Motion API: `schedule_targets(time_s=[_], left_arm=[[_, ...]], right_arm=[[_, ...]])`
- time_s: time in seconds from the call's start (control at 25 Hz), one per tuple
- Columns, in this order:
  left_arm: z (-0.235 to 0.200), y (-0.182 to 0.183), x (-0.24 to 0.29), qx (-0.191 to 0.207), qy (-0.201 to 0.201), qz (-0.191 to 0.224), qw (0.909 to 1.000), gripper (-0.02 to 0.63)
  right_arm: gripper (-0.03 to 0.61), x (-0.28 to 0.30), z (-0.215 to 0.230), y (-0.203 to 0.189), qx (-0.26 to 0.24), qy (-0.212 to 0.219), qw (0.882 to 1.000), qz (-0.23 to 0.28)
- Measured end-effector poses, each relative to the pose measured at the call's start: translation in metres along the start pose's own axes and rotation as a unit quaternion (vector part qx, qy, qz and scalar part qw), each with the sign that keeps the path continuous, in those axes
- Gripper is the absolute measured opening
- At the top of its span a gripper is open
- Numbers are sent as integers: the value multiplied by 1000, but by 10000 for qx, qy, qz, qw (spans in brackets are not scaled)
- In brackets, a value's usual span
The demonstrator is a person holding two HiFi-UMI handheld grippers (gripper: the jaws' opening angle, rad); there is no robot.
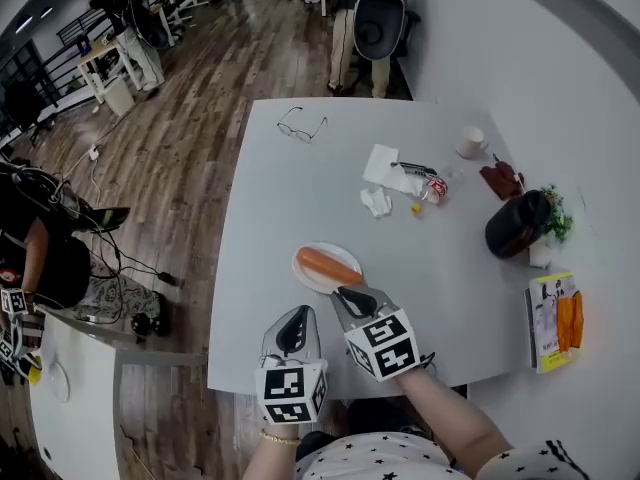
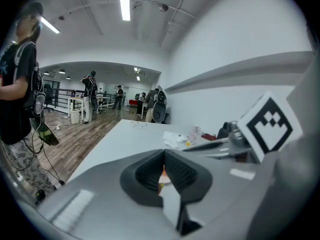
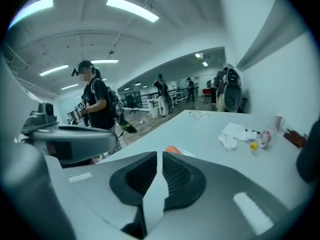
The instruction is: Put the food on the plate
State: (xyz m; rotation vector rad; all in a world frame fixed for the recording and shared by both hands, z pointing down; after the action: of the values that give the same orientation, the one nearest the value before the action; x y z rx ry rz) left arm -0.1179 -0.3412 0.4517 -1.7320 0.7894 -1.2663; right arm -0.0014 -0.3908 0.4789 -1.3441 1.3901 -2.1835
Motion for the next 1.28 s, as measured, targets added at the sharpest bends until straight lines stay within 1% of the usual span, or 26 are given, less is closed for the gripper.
schedule_targets(time_s=[0.04, 0.08, 0.16, 0.32, 0.44, 0.88, 1.28], left_arm=[[1, -2, -2, -4, 2, -20, 10000, 8], [2, -4, -4, -1, -1, -38, 10000, 8], [5, -8, -8, 13, -23, -74, 10000, 8], [12, -15, -17, 54, -76, -153, 9998, 8], [15, -15, -25, 100, -103, -146, 9998, 8], [19, -10, -47, 171, -102, -92, 9998, 8], [17, -5, -57, 205, -95, -3, 9997, 8]], right_arm=[[11, -12, -3, -4, 182, -155, 9996, 119], [0, -22, -7, -9, 344, -270, 9988, 216], [0, -39, -15, -16, 530, -384, 9972, 348], [0, -59, -29, -24, 411, -497, 9967, 486], [-2, -66, -36, -27, 415, -600, 9960, 515], [-2, -88, -56, -25, 372, -657, 9947, 699], [-2, -93, -67, -19, 274, -661, 9943, 791]])
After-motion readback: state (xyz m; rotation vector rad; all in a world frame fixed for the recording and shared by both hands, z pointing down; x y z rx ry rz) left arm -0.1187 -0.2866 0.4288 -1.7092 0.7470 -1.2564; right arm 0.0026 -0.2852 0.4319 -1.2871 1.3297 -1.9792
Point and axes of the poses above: the fingertips, and each gripper's own axes: x forward along the fingers, z to its right, y out of its top, the point moved 7 cm from there along -x, backward along the fingers, and after that the axes turned 3 degrees about -z, right-handed, at the moved point
